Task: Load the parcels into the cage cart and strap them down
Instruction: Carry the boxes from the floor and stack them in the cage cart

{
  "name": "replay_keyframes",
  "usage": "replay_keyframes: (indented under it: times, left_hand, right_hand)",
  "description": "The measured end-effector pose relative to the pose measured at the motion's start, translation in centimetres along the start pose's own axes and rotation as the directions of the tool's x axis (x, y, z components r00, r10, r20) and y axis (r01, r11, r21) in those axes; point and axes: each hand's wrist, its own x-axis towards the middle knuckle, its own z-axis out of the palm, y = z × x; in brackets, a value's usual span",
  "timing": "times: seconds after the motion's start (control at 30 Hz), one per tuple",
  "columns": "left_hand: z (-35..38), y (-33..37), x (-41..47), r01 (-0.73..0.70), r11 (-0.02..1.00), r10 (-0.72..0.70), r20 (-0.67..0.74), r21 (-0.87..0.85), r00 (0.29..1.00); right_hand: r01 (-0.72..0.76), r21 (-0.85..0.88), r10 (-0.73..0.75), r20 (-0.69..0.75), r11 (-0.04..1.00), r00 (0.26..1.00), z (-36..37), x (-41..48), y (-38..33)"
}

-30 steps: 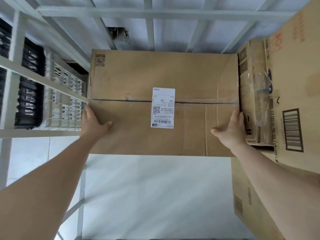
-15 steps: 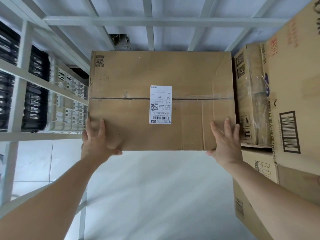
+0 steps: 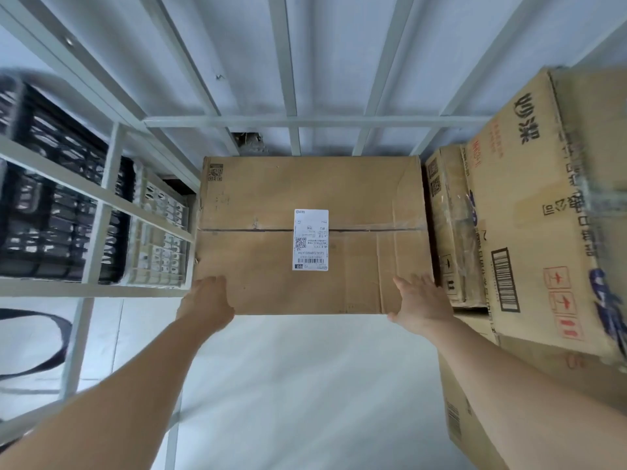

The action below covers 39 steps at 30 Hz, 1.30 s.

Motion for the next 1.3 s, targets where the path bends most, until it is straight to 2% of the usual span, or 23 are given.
replay_keyframes:
  times: [0.1, 0.47, 0.7, 0.9, 1.03, 1.17, 1.3]
  left_hand:
    - [-2.2, 1.3, -2.8, -0.033, 0.999, 0.033, -0.014, 0.009, 0.999]
    - [-13.1, 5.7, -16.3, -0.169, 0.976, 0.197, -0.222, 0.136, 0.955]
    - [-20.6, 9.2, -26.2, -0.282, 0.914, 0.380, -0.373, 0.291, 0.846]
    - [-25.9, 12.3, -34.8, -0.389, 0.850, 0.512, -0.386, 0.355, 0.767]
    - [-27.9, 14.3, -41.1, -0.488, 0.759, 0.645, -0.392, 0.431, 0.656]
    - [-28.8, 16.6, -47.9, -0.547, 0.598, 0.798, -0.371, 0.586, 0.475]
    - [-28.5, 19.2, -54.3, -0.585, 0.466, 0.885, -0.344, 0.664, 0.315]
  right_hand:
    - [0.030, -0.014, -0.031, -0.048, 0.999, 0.998, -1.7, -2.8, -0.4]
    - [0.108, 0.004, -0.102, -0.299, 0.994, 0.949, -11.0, -16.9, 1.4]
    - [0.099, 0.111, -0.029, -0.503, 0.989, 0.864, -17.4, -28.3, 5.1]
    - [-0.006, 0.156, 0.104, -0.633, 0.988, 0.767, -19.9, -39.3, 8.3]
    - [-0.080, 0.229, 0.220, -0.688, 0.970, 0.691, -19.2, -47.4, 10.0]
    - [-0.182, 0.286, 0.335, -0.707, 0.941, 0.623, -17.2, -55.4, 11.6]
    - [-0.295, 0.345, 0.454, -0.694, 0.891, 0.560, -14.4, -63.2, 13.4]
